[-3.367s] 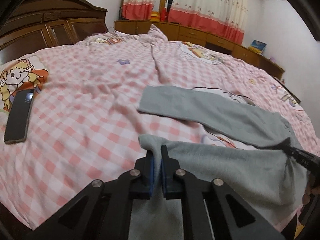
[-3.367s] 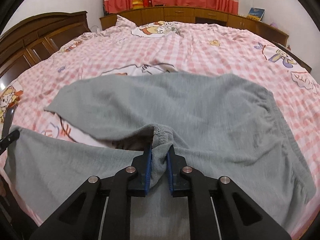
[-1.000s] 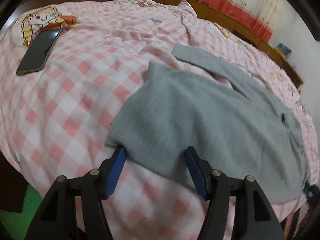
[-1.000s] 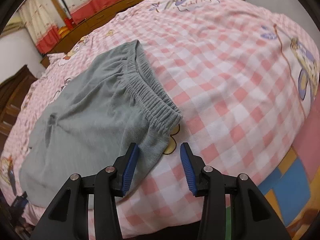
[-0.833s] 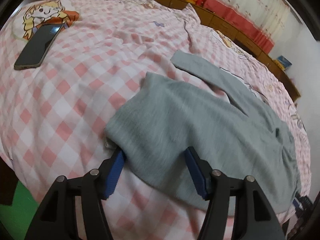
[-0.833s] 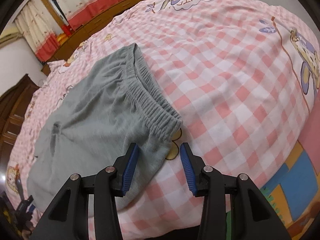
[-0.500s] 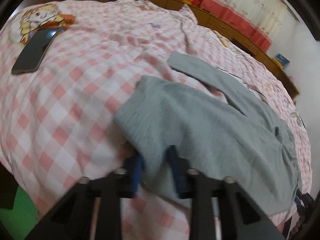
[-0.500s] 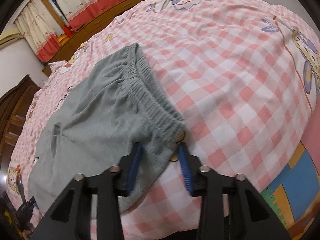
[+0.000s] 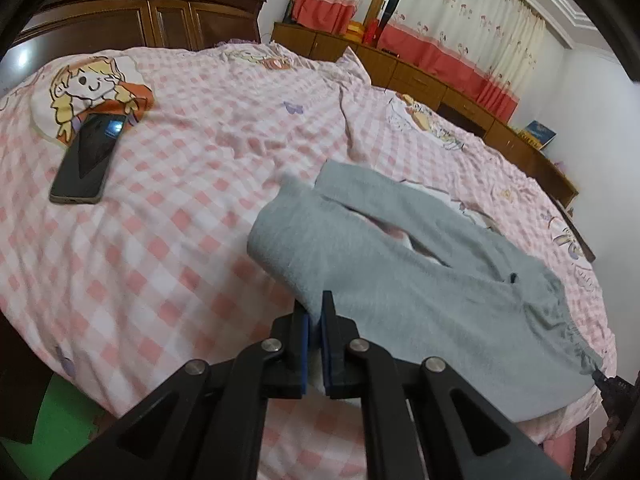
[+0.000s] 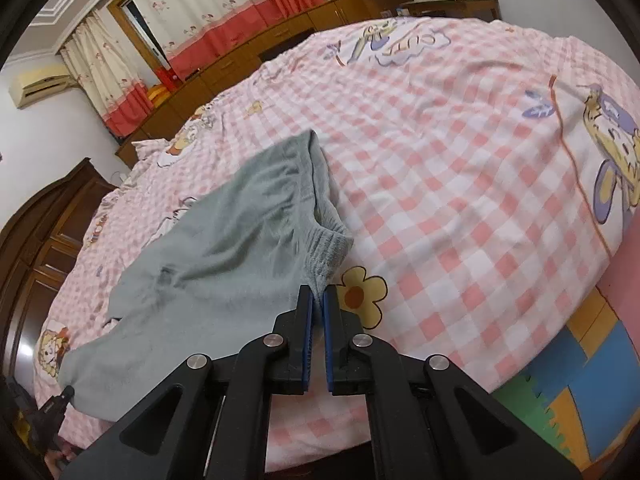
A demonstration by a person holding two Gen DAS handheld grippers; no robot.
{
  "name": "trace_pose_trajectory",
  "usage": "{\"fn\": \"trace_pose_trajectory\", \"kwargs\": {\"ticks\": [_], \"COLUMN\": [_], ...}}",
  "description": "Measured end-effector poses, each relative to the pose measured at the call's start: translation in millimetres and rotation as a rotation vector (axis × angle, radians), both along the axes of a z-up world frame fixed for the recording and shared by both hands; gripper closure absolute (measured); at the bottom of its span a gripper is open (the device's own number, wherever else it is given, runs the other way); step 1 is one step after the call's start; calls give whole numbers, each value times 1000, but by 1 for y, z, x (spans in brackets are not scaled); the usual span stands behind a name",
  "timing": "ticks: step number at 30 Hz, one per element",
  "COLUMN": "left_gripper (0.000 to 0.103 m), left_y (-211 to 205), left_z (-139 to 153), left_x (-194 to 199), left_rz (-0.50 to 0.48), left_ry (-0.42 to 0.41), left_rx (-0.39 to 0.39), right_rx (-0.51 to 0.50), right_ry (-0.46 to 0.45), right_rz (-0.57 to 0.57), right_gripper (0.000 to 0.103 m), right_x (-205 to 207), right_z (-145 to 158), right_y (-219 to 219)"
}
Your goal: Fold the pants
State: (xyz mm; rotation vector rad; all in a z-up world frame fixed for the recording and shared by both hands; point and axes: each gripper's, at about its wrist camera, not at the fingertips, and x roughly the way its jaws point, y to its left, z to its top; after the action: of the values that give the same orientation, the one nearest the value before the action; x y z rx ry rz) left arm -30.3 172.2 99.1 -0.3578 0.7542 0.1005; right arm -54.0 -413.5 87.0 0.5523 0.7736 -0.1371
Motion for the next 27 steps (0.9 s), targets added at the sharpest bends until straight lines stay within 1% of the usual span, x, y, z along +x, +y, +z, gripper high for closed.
{"fn": "trace_pose_trajectory", "kwargs": {"ticks": [2,4,6,8,12,13,15,16,17,18,19,21,22,24,27], "left_gripper": [98,98,98,98,97,94,88,83,81,74,66,58,56,52,45], "left_y": [3,6,7,7,4,3,4,7,9,12,15,18,18,17,10], "left_z": [4,-1,-12,-25,-51,-55,-64,-66,-67,-66,-65,-60,-57,-49,-33], "left_x": [-3,-5,-5,-4,-4,-3,-4,-4,-5,-6,-8,-10,-11,-11,-9], "left_rz": [4,4,6,6,-18,-19,-12,-7,-6,-2,6,24,28,22,-9], "left_ry": [3,21,53,88,161,175,210,220,222,222,222,222,219,216,193], "left_rx": [16,19,17,12,38,42,47,35,23,15,17,38,47,67,100], "right_rx": [-22,-39,-47,-31,-4,-5,-5,6,18,33,46,34,-7,-42,-44], "right_ry": [4,14,33,64,135,171,222,233,229,224,220,220,232,235,204], "right_rz": [4,12,14,8,-8,-11,-9,-10,-12,-14,-17,-33,-55,-65,-55], "right_gripper": [98,98,98,98,97,95,80,77,72,68,66,66,66,66,66], "right_x": [-4,-8,-12,-14,-11,-9,-7,-8,-10,-13,-16,-21,-23,-23,-22], "right_z": [2,0,-9,-22,-50,-58,-69,-72,-73,-72,-70,-65,-61,-55,-42], "right_y": [2,5,4,1,-7,-9,-11,-14,-17,-21,-25,-30,-32,-35,-38]}}
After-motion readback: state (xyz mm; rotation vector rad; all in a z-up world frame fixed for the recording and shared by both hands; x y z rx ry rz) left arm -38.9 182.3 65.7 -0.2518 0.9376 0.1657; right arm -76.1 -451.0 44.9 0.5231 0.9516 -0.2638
